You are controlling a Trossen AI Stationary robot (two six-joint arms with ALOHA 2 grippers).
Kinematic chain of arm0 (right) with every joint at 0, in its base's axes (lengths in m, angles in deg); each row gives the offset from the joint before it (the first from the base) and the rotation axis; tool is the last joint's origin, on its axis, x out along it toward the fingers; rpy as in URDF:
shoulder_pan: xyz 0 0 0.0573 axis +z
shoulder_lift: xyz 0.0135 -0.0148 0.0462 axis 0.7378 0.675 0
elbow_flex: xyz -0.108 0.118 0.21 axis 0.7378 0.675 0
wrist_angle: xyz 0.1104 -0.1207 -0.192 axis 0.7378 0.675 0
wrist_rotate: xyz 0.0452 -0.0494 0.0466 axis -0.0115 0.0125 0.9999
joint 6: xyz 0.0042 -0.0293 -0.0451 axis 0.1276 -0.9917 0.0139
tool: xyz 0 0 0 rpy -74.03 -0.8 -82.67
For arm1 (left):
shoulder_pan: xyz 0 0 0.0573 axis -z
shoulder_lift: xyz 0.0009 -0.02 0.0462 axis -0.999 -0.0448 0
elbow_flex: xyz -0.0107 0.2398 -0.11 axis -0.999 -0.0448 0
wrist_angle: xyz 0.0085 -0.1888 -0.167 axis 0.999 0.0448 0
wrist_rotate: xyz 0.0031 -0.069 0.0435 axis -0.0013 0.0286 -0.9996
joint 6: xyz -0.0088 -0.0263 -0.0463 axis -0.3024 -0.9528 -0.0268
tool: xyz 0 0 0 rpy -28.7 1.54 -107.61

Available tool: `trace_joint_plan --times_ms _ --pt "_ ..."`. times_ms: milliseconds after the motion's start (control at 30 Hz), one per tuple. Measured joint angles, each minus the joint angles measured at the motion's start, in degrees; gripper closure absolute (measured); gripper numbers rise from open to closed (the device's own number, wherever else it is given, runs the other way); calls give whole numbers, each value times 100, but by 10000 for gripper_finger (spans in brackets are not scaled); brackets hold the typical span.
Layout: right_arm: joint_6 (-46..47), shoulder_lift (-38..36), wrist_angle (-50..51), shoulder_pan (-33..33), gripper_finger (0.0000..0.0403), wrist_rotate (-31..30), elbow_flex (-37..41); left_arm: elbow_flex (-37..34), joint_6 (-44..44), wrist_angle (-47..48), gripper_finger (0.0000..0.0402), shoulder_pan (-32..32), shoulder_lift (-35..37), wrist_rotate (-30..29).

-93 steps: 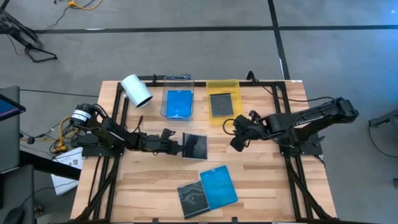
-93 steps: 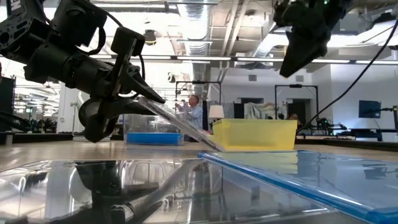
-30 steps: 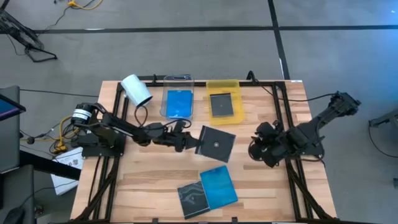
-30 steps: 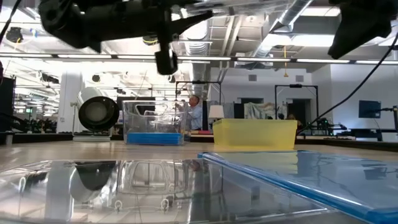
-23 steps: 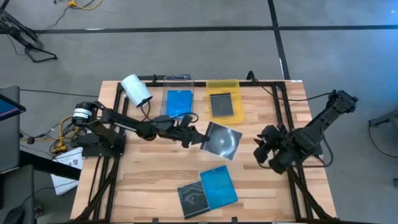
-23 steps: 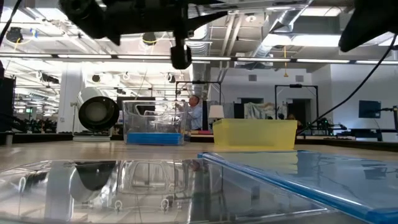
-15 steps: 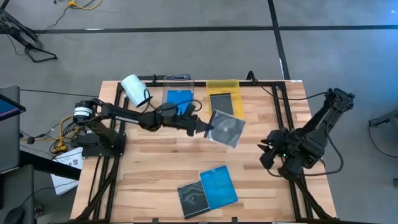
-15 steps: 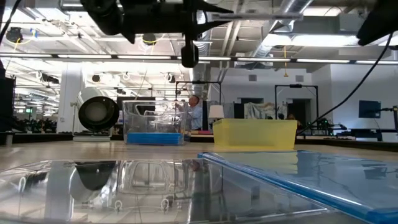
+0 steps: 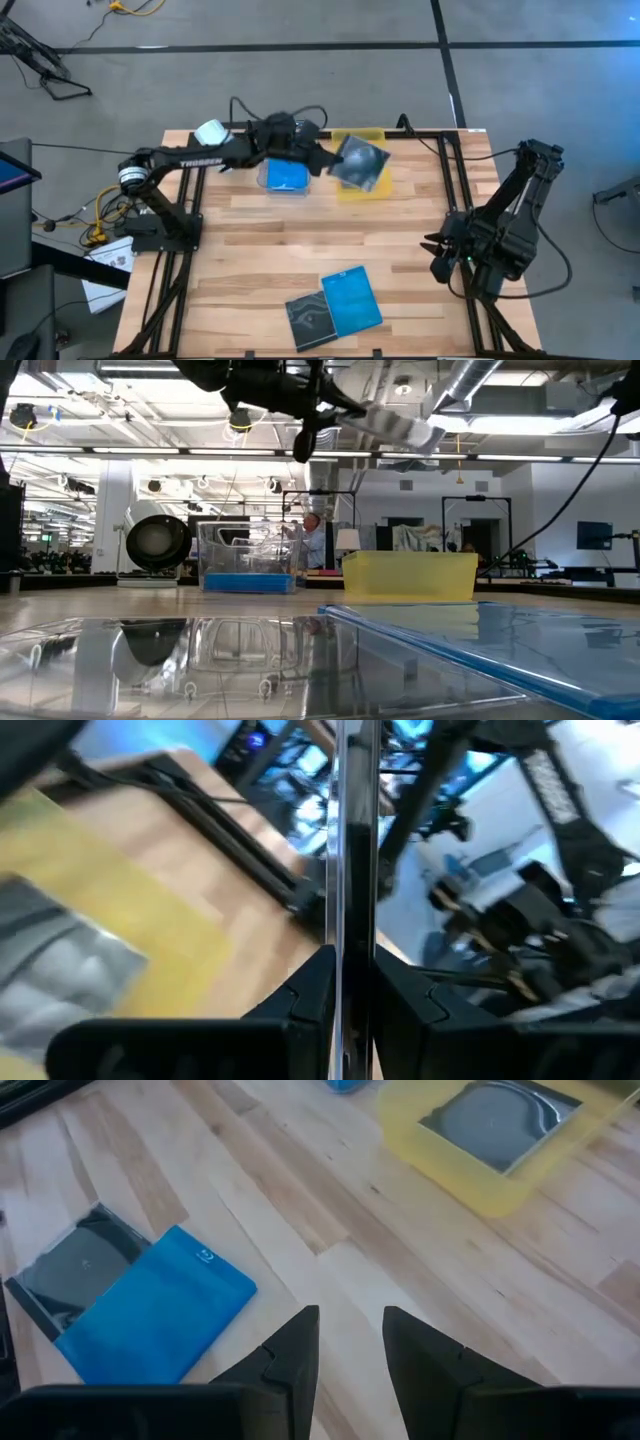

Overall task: Pick & place jewel cases by type
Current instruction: Put the left black CD case into the yellow bin

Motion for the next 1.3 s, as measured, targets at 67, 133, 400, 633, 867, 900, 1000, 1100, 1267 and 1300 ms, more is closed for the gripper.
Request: trace_joint_plan --times_ms 67,133,400,633,867,900,1000,1100,1267,1300 --pt "97 56 10 46 294 -28 0 183 232 319 356 -207 0 78" --pt "110 124 7 52 294 -86 0 287 393 513 356 -427 0 240" --pt "408 273 -6 -197 294 -393 0 330 808 517 356 -1024 -251 661" --pt "425 273 -24 -631 294 -406 0 337 768 -68 356 -1257 -901 1294" --pt "454 273 -48 -909 294 -404 0 430 261 -1111 356 -1398 -1545 1739" --pt "460 273 -48 -917 294 -402 0 498 230 -1127 356 -1408 -1632 1811" --pt "465 273 -49 -977 294 -400 0 856 267 -1061 356 -1400 -1899 1969" --pt "462 273 -48 -1056 294 -401 0 1320 420 -864 356 -1365 -2148 2075" --pt "462 273 -48 -1131 294 -400 0 2300 956 66 356 -1349 -2602 2322" --pt "462 273 -52 -1131 294 -398 0 2484 1158 348 356 -1334 -2673 2314"
